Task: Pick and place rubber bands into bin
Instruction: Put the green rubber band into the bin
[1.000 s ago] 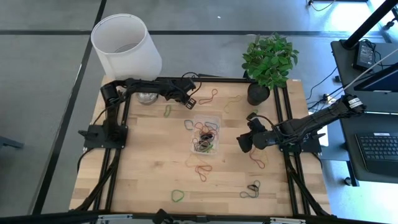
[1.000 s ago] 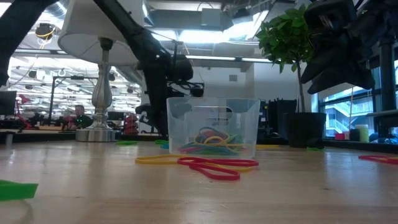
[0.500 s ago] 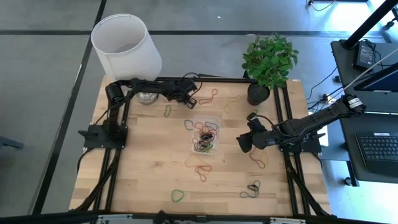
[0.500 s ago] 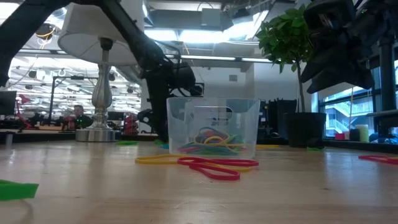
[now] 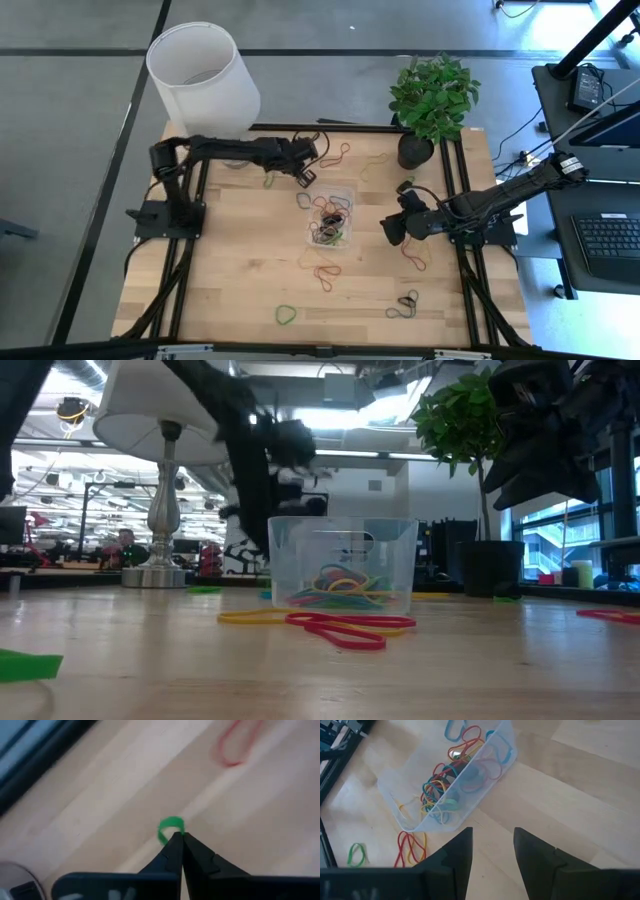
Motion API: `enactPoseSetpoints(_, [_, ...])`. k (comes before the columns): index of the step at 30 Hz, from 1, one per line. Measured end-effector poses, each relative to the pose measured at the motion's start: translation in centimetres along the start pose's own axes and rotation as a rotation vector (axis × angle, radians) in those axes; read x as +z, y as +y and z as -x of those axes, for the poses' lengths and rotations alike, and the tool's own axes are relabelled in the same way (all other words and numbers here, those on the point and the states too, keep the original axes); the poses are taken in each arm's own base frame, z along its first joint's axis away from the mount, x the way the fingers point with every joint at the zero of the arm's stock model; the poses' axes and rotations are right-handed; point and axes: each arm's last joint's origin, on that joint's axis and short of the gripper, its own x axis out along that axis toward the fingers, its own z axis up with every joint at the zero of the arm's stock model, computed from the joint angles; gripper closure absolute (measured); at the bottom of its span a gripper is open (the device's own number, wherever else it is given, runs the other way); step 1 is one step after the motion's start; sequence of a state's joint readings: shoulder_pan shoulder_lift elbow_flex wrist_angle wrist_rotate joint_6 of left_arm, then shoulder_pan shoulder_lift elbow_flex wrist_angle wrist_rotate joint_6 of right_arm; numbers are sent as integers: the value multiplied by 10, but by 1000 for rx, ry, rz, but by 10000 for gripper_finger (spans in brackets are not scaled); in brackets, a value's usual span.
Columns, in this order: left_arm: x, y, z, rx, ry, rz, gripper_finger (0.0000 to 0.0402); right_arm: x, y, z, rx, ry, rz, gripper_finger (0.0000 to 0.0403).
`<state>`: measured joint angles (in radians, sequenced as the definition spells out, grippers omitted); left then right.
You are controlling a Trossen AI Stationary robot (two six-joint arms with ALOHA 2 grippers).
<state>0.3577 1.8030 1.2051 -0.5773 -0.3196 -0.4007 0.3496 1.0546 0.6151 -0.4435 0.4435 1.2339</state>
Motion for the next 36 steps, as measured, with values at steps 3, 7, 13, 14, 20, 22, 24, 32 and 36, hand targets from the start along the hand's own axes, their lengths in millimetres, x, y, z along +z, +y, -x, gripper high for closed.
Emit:
enactPoseSetpoints(3, [-1, -11, 34, -46, -88, -26, 400, 0, 0, 0, 0, 0, 10, 257])
enactPoseSetpoints(7, [-5, -23, 78, -94, -225, -100, 400, 0, 0, 0, -1, 0, 12, 257])
enactPoseSetpoints(13, [-20, -53, 125, -296, -355, -202, 400, 0, 0, 0, -3, 2, 18, 257])
enactPoseSetpoints(14, [-23, -59, 129, -322, -362, -205, 400, 0, 0, 0, -4, 2, 18, 257])
enactPoseSetpoints(20, [-38, -96, 133, -391, -317, -234, 400, -1, 0, 0, 9, 26, 43, 257])
enactPoseSetpoints(22, [-39, -109, 129, -406, -286, -249, 400, -1, 0, 0, 19, 48, 62, 257])
enactPoseSetpoints(24, [-38, -122, 123, -416, -259, -267, 400, -2, 2, 0, 34, 66, 64, 257])
enactPoseSetpoints(32, [-42, -157, 76, -310, -48, -338, 400, -8, 4, 3, 59, 108, 86, 257])
enactPoseSetpoints(36, [-45, -160, 57, -276, 11, -290, 393, -13, 5, 5, 70, 124, 109, 257])
